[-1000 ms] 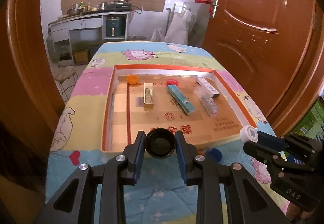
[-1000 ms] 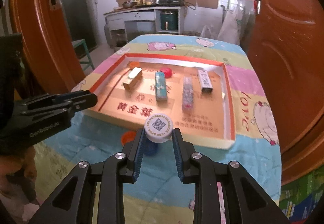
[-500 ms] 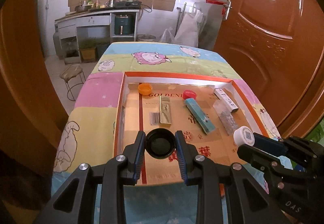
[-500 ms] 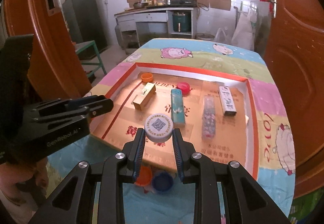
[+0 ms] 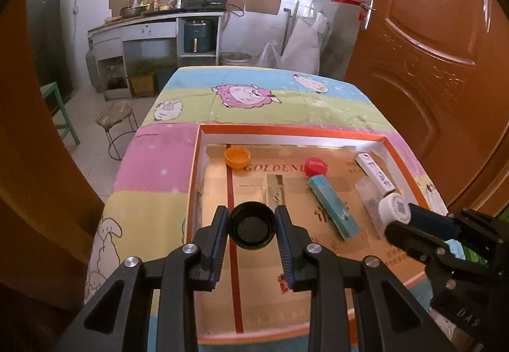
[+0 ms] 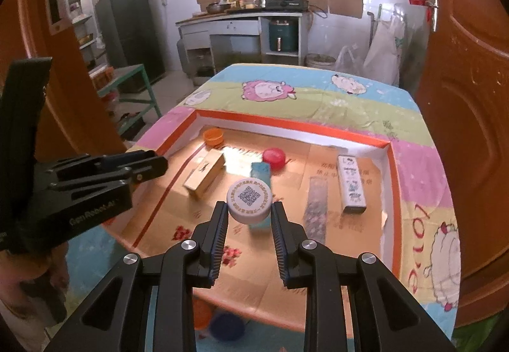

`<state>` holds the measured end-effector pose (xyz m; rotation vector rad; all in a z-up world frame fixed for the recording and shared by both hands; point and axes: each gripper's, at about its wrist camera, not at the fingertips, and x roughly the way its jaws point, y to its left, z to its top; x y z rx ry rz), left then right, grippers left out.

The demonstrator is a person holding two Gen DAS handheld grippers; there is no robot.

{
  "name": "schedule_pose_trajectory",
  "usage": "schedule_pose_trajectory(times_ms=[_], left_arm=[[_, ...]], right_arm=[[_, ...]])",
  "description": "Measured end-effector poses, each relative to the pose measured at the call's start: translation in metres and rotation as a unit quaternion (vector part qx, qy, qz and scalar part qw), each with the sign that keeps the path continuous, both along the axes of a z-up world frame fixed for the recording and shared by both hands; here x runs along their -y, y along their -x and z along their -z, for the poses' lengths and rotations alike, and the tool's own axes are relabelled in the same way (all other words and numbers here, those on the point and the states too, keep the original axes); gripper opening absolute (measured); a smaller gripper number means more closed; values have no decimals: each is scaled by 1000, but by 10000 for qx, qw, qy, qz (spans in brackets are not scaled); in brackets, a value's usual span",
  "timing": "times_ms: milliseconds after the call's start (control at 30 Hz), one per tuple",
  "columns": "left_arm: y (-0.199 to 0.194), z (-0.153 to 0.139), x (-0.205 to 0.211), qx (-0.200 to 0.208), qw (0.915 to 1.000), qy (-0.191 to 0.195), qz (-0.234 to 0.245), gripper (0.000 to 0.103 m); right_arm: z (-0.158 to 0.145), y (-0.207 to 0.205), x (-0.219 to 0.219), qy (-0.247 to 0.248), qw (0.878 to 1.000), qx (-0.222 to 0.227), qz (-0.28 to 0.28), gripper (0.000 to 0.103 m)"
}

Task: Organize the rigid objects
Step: 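Lower the black cap with the left gripper while the right gripper lowers the white tin into the lid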

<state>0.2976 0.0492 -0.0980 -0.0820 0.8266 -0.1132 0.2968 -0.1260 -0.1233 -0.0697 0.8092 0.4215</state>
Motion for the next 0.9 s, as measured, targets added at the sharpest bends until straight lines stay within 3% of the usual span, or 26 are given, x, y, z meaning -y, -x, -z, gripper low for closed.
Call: schedule_pose_trajectory(times_ms=[400,900], left_arm=[[-36,7,-4,-98,9998,-136,-68,30],[-74,13,-7,-389,9988,-293,-64,30]], right_arm=[[2,-49,24,351,9991,81,238,28],[18,-117,23,532,9984,-176,3,28]])
